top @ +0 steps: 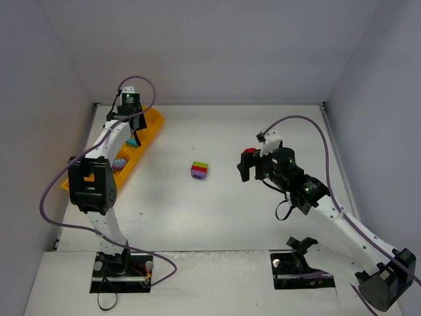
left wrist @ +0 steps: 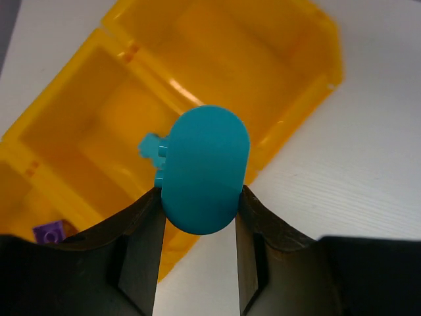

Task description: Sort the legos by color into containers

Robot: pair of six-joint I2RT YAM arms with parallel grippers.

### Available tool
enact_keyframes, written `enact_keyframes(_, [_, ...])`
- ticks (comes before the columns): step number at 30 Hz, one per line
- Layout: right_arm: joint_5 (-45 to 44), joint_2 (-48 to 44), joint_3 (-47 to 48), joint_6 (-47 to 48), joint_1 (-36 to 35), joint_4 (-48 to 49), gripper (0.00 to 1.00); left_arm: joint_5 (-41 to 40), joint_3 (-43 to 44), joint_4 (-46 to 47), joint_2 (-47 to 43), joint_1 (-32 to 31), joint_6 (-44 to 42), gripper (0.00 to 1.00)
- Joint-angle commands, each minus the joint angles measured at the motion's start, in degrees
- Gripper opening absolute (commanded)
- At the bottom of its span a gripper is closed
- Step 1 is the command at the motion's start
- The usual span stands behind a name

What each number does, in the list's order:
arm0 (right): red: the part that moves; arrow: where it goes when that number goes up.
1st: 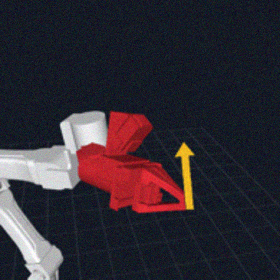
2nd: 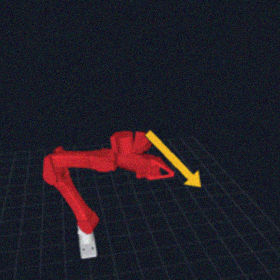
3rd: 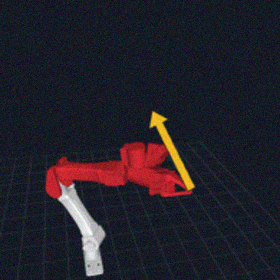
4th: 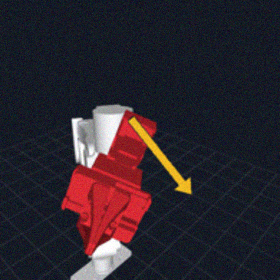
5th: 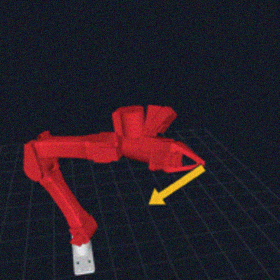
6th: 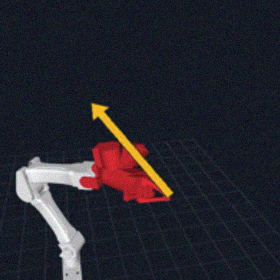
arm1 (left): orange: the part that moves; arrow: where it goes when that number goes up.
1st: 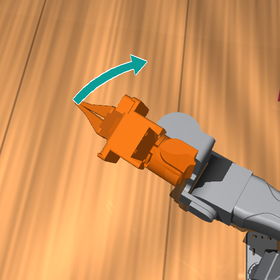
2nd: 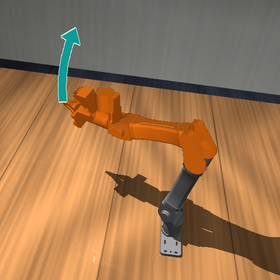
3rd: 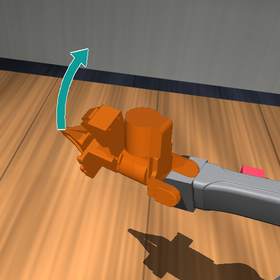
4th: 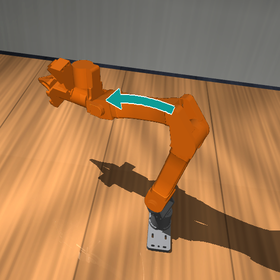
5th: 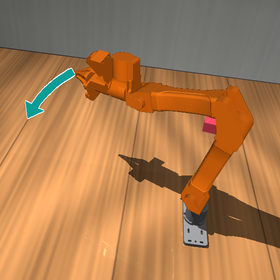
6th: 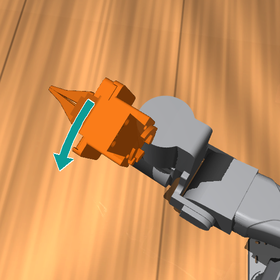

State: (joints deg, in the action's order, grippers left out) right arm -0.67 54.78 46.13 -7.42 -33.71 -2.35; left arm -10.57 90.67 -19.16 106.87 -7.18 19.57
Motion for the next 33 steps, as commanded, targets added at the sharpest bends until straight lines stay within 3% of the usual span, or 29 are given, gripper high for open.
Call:
enact_keyframes(1, [0.1,0.6,2.4,-0.2,0.3,4.8,0.91,-4.6,0.3,-3.1,-2.9,1.3,3.5,0.02])
enact_keyframes(8, [0.1,1.6,2.3,-0.6,0.3,4.9,0.91,-5.6,0.4,-5.3,-2.1,6.1,4.9,0.12])
enact_keyframes(13, [2.1,3.5,2.6,-1.0,0.3,4.8,0.91,-4.9,2.1,-6.4,0.1,8.7,5.2,0.29])
enact_keyframes(23, [1.2,9.5,4.9,-5.1,0.3,4.8,0.89,-1.7,4.6,-6.3,0.0,8.8,4.7,0.48])
enact_keyframes(33, [-0.7,13.6,7.0,-7.7,0.2,5.0,0.87,3.5,3.2,-7.7,-5.9,6.9,3.2,0.54])
